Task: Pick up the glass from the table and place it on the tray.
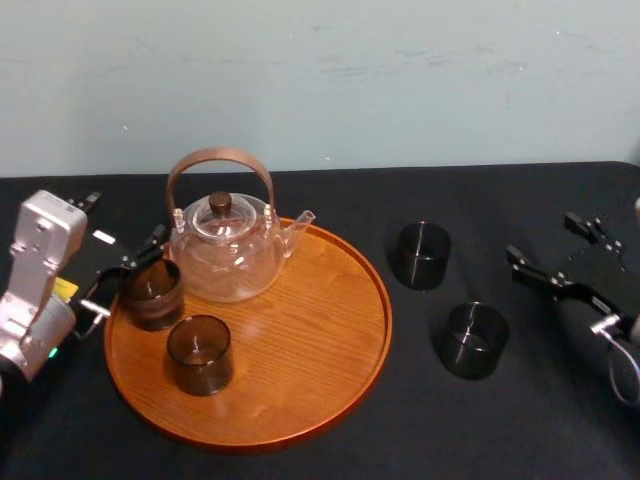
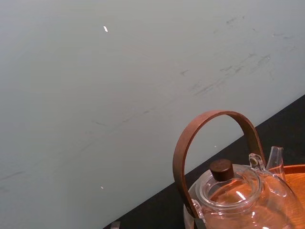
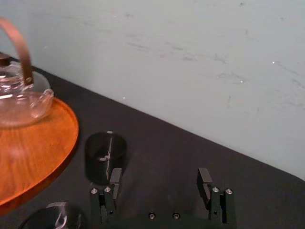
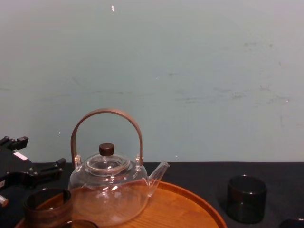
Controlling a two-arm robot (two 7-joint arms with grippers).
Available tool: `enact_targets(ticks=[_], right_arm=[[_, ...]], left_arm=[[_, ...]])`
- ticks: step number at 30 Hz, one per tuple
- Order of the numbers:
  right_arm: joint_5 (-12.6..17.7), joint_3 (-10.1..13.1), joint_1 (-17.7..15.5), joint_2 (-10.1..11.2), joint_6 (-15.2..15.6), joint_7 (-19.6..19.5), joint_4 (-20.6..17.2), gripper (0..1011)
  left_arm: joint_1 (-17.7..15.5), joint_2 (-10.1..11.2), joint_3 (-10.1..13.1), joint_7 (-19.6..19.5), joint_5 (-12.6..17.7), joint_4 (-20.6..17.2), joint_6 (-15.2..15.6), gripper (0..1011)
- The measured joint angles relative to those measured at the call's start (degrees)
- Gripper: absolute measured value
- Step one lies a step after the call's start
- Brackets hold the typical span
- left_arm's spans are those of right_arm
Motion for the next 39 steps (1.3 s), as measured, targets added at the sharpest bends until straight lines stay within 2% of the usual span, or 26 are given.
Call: enact_targets(ticks=[2, 10, 20, 29, 39], right_arm=[[0.1, 0.3, -0.6, 0.4, 0.1, 0.3, -0.5, 1002], [1.8, 3.7, -7.3, 5.1, 1.2, 4.6, -5.5, 1002], [3.0, 6.9, -12.8, 7.7, 2.7, 7.9, -8.5, 1002], [2.8, 7.7, -15.4, 8.4, 3.2, 10.9, -10.0, 1002], [1.4, 6.7, -15.3, 7.7, 4.0, 14.1, -10.4, 1002]], left_arm=[[0.0, 0.0, 0.0, 0.0, 0.0, 0.0, 0.0, 1002], [0.0, 0.0, 0.0, 0.0, 0.0, 0.0, 0.0, 1001], [0.0, 0.0, 0.0, 0.0, 0.0, 0.0, 0.0, 1001], [0.0, 0.0, 0.0, 0.0, 0.0, 0.0, 0.0, 1001], [0.0, 0.0, 0.0, 0.0, 0.0, 0.0, 0.0, 1001]])
